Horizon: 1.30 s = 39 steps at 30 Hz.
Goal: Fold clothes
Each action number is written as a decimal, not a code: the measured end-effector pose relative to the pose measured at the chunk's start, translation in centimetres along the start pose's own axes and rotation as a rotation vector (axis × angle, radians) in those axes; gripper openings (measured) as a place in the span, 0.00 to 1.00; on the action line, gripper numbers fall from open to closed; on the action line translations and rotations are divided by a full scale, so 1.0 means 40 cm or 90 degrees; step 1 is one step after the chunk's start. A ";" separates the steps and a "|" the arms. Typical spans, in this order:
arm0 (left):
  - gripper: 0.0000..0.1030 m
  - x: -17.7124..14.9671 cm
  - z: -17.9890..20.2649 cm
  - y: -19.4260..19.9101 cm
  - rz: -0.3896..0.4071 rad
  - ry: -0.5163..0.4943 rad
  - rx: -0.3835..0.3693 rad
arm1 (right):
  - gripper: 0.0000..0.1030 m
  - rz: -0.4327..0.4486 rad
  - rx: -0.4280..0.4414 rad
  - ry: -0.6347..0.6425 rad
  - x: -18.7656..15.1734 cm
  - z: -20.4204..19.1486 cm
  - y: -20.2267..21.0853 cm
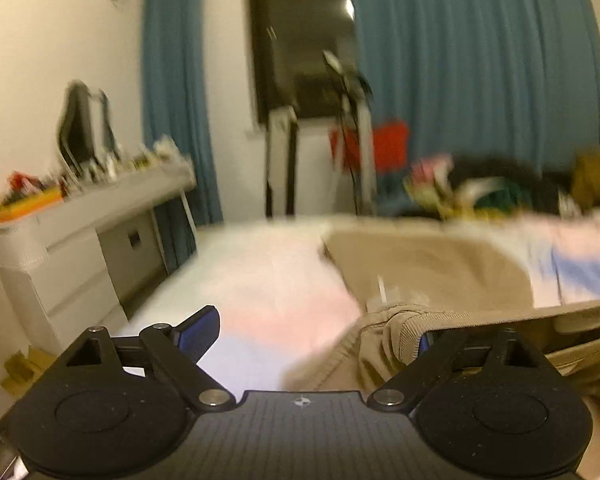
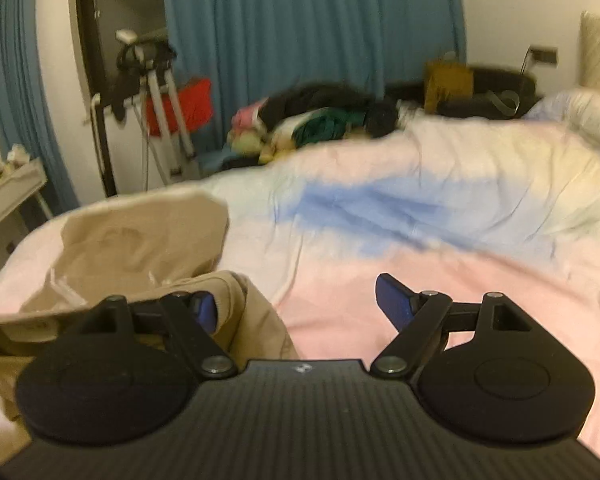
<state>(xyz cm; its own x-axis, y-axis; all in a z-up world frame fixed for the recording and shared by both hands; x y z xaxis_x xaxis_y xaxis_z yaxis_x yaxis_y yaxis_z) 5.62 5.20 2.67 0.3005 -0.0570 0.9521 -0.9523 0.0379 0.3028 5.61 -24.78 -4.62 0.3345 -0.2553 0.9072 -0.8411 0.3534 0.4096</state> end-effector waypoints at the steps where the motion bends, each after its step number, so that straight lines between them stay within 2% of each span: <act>1: 0.90 0.045 -0.010 0.021 0.029 0.015 0.001 | 0.78 0.034 0.008 0.001 0.050 -0.010 0.029; 3: 0.90 0.134 -0.031 0.064 0.088 0.046 0.003 | 0.79 0.097 0.029 0.000 0.163 -0.028 0.086; 7: 0.90 0.312 -0.074 0.151 0.206 0.107 0.007 | 0.79 0.191 0.080 -0.011 0.442 -0.060 0.222; 10: 0.90 0.507 -0.095 0.239 0.282 0.110 -0.004 | 0.79 0.261 0.109 -0.012 0.622 -0.067 0.347; 14: 0.92 0.734 -0.122 0.358 0.351 0.103 -0.037 | 0.79 0.306 0.164 -0.024 0.811 -0.047 0.505; 19: 0.94 0.897 -0.132 0.525 0.395 0.073 -0.080 | 0.79 0.369 0.207 -0.012 0.954 -0.002 0.694; 21: 0.96 0.932 -0.126 0.569 0.396 0.063 -0.101 | 0.82 0.395 0.207 -0.002 0.980 0.019 0.749; 22: 0.96 0.944 -0.122 0.576 0.386 0.059 -0.114 | 0.86 0.407 0.199 0.004 0.986 0.028 0.764; 24: 0.96 0.944 -0.115 0.572 0.358 0.057 -0.145 | 0.88 0.421 0.186 0.018 0.990 0.044 0.773; 27: 0.96 0.901 -0.095 0.489 0.301 0.062 -0.185 | 0.88 0.391 0.185 0.032 0.962 0.060 0.727; 31: 0.96 0.788 -0.055 0.284 0.206 0.076 -0.219 | 0.88 0.301 0.178 0.035 0.869 0.060 0.583; 34: 0.96 0.727 -0.068 0.050 0.139 0.088 -0.222 | 0.88 0.227 0.159 0.047 0.802 0.034 0.419; 39: 0.96 0.659 -0.038 -0.326 0.068 0.097 -0.187 | 0.88 0.134 0.127 0.051 0.728 -0.046 0.085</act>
<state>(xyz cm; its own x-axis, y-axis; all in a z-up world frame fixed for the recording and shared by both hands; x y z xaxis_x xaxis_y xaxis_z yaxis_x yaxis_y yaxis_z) 26.05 4.73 23.89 0.2254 0.1119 0.9678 -0.9295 0.3224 0.1792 13.26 -29.37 23.37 0.1699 -0.1207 0.9781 -0.9598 0.2047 0.1919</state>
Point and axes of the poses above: each gripper's, at about its wrist camera, not at the fingertips, and y roughly against the way its jaws point, z to its right, x to its top, the point moved 4 cm from there along -y, roughly the way its jaws point, and after that the axes turned 10 degrees about -x, right-handed, at the moved point
